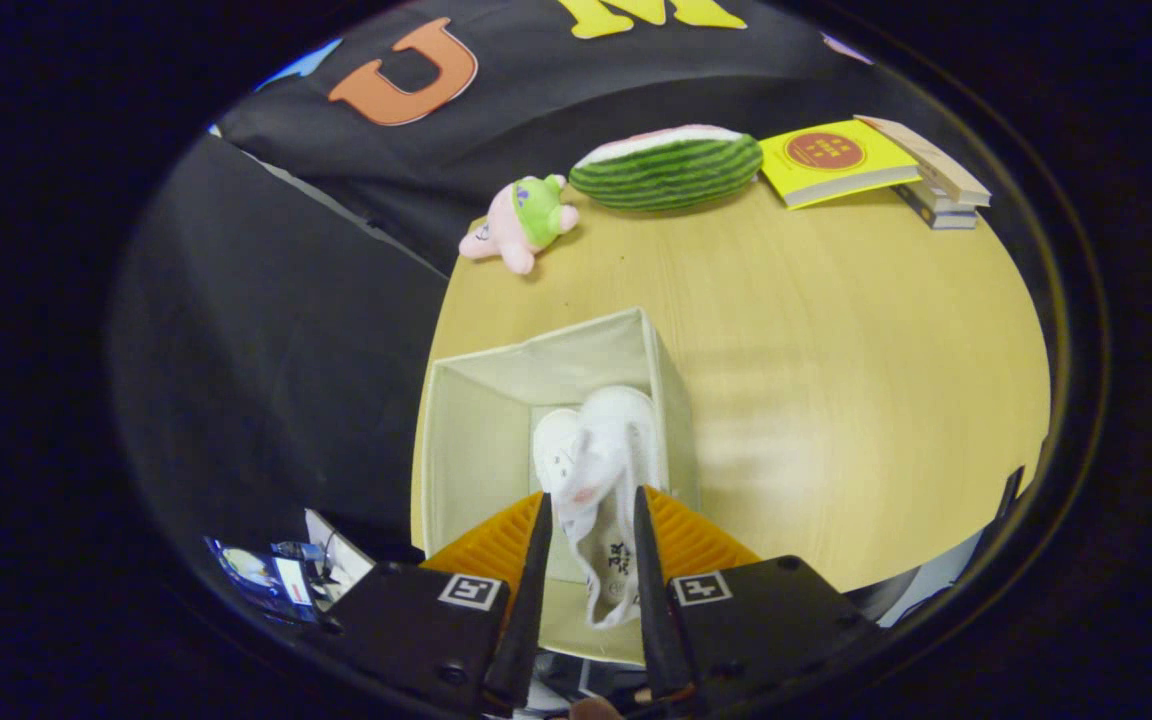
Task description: Open the storage box then place both shoes into the box .Put the left shoe in first, then the right shoe, with the right side of both shoes facing outward in a uniform manner.
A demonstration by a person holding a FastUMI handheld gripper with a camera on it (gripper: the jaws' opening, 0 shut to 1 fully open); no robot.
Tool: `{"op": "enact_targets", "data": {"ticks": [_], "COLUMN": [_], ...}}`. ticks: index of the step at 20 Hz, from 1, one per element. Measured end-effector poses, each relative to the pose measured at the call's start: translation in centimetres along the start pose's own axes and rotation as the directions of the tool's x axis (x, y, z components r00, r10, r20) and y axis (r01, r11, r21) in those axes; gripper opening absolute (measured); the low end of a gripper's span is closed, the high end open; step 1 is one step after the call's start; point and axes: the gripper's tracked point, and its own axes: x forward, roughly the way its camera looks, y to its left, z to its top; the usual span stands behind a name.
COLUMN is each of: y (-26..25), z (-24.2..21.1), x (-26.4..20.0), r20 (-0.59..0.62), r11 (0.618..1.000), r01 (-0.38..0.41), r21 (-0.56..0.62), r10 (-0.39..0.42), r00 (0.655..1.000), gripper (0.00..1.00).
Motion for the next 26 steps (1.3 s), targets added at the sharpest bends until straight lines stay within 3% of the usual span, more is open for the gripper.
{"op": "enact_targets", "data": {"ticks": [5,7,12,14,16,18,22,26], "y": [-0.7,-1.9,-4.5,-5.7,-6.9,-7.5,-8.9,-11.0], "z": [2.3,3.7,5.3,6.1,6.7,5.6,3.9,1.7], "x": [-3.1,-5.0,-11.5,-14.9,-18.9,-21.6,-24.9,-25.0], "r20": [0.178,0.297,0.571,0.678,0.789,0.841,0.893,0.908], "r11": [0.992,0.978,0.957,0.934,0.908,0.906,0.906,0.921], "r01": [0.025,0.079,0.173,0.251,0.338,0.359,0.373,0.350], "r21": [-0.121,-0.192,-0.233,-0.255,-0.247,-0.223,-0.199,-0.172], "r10": [-0.003,-0.019,-0.009,-0.012,-0.014,-0.007,0.011,0.010], "r00": [0.984,0.955,0.821,0.735,0.615,0.541,0.451,0.419], "gripper": [0.53,0.64,0.76,0.89,0.98,1.00,1.00,1.00]}}
